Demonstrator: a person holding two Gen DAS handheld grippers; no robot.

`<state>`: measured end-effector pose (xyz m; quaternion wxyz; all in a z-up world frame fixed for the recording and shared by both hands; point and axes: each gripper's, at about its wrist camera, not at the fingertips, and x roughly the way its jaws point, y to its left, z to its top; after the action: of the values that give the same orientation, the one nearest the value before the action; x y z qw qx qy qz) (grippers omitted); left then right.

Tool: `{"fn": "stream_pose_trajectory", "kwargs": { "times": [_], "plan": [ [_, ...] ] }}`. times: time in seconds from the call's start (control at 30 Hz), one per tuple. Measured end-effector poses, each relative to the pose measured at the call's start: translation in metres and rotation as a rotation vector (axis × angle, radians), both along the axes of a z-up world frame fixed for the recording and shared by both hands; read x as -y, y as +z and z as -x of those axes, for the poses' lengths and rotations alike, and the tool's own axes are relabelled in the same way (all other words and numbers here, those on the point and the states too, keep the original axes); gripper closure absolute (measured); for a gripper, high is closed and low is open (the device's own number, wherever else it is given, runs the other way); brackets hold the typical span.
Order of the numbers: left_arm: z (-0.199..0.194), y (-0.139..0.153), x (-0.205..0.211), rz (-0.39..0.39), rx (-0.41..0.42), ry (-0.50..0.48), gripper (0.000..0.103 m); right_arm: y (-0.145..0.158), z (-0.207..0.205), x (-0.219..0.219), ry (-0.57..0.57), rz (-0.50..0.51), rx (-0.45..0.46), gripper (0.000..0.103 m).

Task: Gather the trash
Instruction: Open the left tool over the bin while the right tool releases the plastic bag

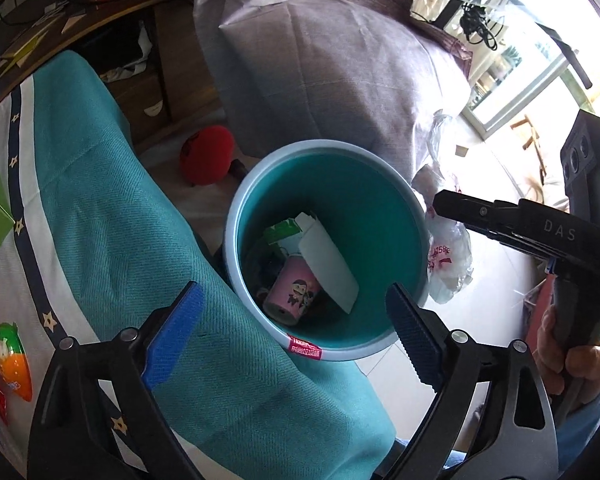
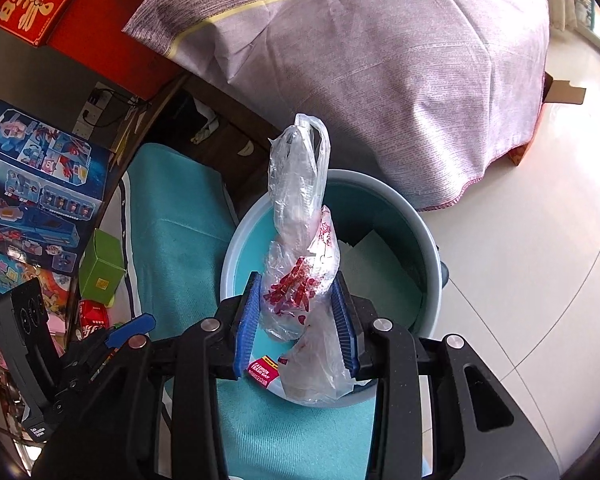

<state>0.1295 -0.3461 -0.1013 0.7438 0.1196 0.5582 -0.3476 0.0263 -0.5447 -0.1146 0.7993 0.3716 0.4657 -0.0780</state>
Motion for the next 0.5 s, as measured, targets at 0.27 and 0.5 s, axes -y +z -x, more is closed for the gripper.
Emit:
{"fn": "stream_pose_trajectory", "kwargs": {
  "times": [0.27,0.5],
  "plan": [
    [0.003,-0.002,-0.010,-0.003,-0.012,0.005,0.008,-0.001,-0.003,-0.008,-0.008,0.010,-0.019,0.040],
    [0.002,0.001,-0.024,0.007,-0.015,0.026,0.007,-0.001,-0.002,-0.014,-0.037,0.008,-0.046,0.024]
  ]
}}
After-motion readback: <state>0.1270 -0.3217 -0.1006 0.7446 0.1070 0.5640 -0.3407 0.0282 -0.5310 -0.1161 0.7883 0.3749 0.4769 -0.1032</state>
